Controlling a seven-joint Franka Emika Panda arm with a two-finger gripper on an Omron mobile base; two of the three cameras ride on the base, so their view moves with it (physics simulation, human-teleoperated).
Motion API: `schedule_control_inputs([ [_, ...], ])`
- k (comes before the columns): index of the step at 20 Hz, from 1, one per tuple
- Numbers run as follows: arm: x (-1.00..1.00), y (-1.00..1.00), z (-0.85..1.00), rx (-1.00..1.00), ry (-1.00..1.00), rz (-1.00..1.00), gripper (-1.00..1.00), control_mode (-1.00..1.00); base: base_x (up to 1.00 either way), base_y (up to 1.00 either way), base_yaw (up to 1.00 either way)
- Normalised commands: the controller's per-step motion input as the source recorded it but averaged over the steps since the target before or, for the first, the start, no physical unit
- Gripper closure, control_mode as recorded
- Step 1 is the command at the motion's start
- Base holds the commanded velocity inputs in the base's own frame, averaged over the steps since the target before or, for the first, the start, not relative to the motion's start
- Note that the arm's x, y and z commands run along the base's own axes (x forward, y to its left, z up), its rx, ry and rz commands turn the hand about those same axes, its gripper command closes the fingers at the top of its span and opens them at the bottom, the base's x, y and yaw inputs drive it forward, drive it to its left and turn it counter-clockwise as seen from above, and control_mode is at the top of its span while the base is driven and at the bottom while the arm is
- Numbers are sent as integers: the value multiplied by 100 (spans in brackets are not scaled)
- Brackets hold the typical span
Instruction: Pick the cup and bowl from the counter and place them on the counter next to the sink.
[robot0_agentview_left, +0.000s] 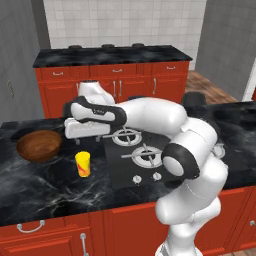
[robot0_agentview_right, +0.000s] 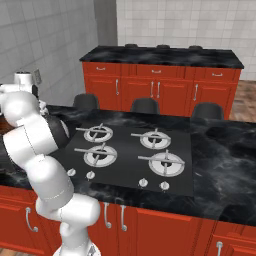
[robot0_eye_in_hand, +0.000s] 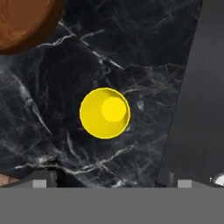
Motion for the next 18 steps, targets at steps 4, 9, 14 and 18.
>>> schedule_control_inputs([
  [4,25,0,-17,0,2,-6,-100,-100,0,0,0],
  [9,23,0,-23,0,0,-7,-100,-100,0,0,0],
  [14,21,0,-36,0,0,-7,-100,-100,0,0,0],
  [18,0,0,-26,0,3,-6,-100,-100,0,0,0],
])
